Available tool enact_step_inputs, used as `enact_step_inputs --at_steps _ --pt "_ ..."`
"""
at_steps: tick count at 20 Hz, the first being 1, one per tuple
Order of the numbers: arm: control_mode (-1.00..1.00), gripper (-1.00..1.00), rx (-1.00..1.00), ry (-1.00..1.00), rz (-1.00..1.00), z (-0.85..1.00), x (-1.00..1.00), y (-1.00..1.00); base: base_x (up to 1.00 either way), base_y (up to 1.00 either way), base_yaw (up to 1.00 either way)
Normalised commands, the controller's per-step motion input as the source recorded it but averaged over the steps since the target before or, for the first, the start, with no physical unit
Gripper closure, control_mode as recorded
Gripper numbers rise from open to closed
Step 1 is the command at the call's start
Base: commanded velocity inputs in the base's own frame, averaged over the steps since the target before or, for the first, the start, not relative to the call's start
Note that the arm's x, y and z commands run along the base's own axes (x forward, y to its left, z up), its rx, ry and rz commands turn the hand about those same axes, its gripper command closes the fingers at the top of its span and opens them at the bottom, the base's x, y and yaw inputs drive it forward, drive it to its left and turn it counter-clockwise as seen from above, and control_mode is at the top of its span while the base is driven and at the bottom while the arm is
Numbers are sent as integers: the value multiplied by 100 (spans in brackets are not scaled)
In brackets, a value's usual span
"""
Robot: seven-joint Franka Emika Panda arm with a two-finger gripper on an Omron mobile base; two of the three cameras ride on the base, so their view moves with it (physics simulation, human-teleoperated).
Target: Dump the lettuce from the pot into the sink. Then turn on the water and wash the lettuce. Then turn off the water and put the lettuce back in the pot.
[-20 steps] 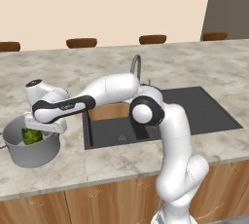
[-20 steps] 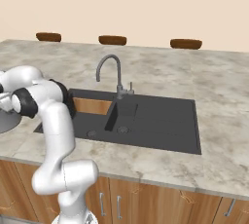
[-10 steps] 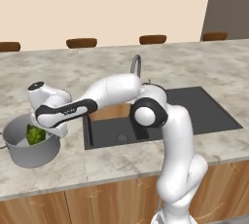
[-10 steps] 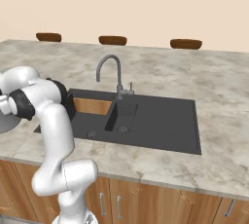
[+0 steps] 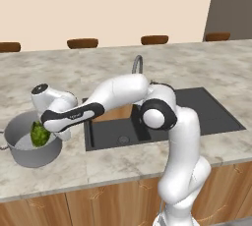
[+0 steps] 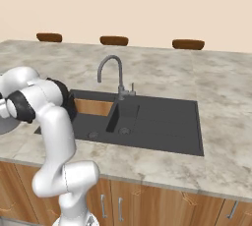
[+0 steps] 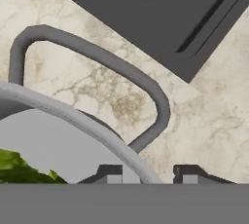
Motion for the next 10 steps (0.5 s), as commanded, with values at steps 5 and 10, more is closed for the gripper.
enact_step_inputs --at_steps 5,10 --pt "-100 100 0 -4 -17 3 15 -60 0 0 0" --pt "-100 100 0 -2 -23 14 27 -56 0 0 0"
